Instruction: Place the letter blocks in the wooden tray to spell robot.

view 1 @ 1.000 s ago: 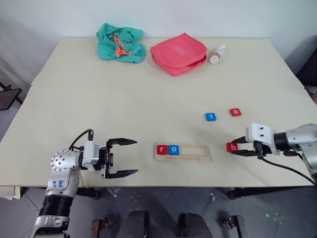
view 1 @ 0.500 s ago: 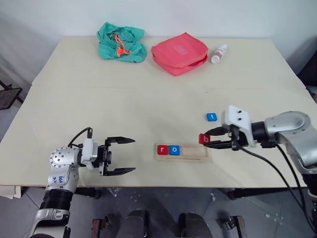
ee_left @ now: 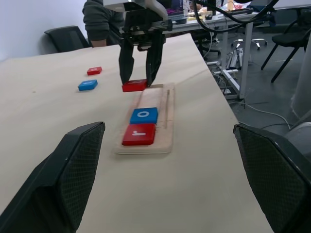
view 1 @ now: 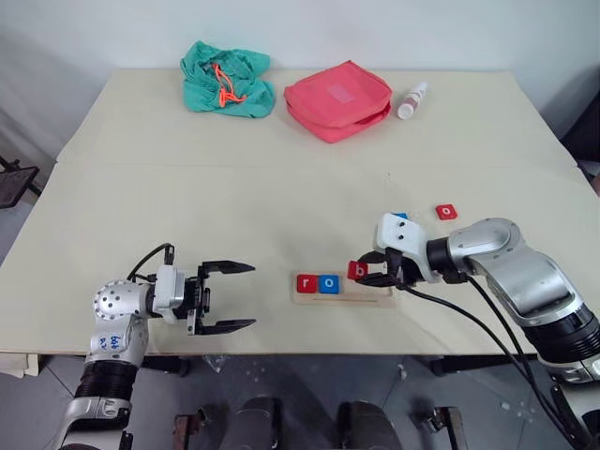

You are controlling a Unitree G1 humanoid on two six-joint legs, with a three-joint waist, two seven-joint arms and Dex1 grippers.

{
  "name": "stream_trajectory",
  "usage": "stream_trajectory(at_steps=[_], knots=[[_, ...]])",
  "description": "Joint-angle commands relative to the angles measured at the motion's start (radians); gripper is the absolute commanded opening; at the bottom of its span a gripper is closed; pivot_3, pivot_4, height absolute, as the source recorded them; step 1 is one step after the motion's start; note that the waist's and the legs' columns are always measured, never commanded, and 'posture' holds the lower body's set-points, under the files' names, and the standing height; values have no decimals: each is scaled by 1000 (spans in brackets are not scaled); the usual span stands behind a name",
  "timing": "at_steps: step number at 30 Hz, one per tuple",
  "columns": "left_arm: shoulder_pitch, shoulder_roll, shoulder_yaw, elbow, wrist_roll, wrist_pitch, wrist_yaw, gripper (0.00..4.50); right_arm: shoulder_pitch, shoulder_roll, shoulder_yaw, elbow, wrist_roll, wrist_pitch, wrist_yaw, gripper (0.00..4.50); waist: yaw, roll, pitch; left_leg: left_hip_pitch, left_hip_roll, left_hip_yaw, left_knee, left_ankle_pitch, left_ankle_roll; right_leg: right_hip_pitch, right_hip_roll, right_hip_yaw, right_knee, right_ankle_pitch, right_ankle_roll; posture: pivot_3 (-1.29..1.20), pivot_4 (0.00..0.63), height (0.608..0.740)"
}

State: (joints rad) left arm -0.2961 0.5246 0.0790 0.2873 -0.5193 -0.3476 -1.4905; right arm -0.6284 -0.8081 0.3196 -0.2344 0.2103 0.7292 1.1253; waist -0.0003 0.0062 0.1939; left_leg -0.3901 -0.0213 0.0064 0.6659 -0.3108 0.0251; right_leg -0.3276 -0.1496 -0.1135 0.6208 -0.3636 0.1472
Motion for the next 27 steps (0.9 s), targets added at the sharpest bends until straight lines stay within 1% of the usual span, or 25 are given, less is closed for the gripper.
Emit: stream_trajectory(at_steps=[1,10,12,13,15,19,23,27], knots=[[12,13,25,-31,-8,-7,12,4500,-15,-1,6,-48,10,12,15,1483,0,0,0,0,0,0,0,0,0,0,0,0,0,0,0,0,150,740],[12,12,23,-32,-6,-11,26,4500,6,3,31,-53,-4,6,11,1483,-1,0,0,0,0,0,0,0,0,0,0,0,0,0,0,0,150,740],[10,11,22,-30,-6,-13,27,4500,7,7,32,-52,-5,7,9,2196,-1,0,0,0,0,0,0,0,0,0,0,0,0,0,0,0,150,740],[9,11,22,-28,-6,-13,27,4500,7,8,32,-52,-6,8,8,2414,-1,0,0,0,0,0,0,0,0,0,0,0,0,0,0,0,150,740],[7,11,21,-27,-5,-15,27,4500,7,7,32,-53,-8,6,9,3026,-1,0,0,0,0,0,0,0,0,0,0,0,0,0,0,0,150,740],[2,8,20,-20,-3,-17,28,4500,4,0,16,-66,-4,16,4,4432,-1,0,0,0,0,0,0,0,0,0,0,0,0,0,0,0,150,740],[-11,2,16,-5,0,-21,28,4500,6,-15,-22,-97,21,41,3,4473,-1,0,0,0,0,0,0,0,0,0,0,0,0,0,0,0,150,740],[-27,-5,12,11,5,-25,29,4500,60,-46,-80,-131,55,35,7,4473,1,0,0,0,0,0,0,0,0,0,0,0,0,0,0,0,150,740]])
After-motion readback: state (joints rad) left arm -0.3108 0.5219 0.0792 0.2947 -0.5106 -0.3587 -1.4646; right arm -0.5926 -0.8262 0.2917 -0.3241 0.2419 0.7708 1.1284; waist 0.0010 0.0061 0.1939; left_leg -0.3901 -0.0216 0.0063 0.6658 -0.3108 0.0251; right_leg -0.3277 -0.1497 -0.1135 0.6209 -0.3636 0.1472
